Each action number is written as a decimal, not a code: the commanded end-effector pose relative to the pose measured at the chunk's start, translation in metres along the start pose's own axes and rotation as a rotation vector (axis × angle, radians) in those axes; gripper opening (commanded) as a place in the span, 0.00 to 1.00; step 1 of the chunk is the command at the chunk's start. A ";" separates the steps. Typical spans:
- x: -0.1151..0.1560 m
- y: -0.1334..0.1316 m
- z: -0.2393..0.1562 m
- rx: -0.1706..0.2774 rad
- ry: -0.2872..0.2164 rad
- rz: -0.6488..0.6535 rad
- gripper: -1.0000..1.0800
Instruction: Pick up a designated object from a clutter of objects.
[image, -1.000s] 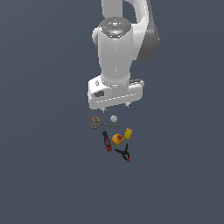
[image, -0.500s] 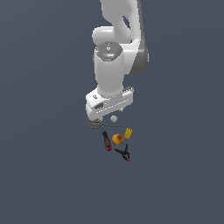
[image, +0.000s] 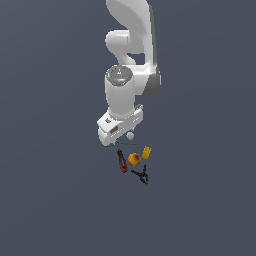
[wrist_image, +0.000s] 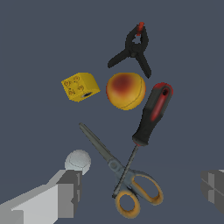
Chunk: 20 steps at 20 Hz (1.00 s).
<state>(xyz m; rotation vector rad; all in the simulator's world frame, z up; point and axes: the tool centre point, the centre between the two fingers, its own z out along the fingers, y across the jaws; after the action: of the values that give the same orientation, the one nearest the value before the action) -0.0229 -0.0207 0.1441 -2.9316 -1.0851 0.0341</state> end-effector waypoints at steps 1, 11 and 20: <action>-0.005 0.001 0.012 -0.004 0.002 -0.061 0.96; -0.028 -0.001 0.056 -0.016 0.006 -0.297 0.96; -0.043 -0.004 0.080 -0.023 0.009 -0.435 0.96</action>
<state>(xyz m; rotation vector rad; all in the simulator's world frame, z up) -0.0582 -0.0440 0.0674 -2.6563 -1.6735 0.0052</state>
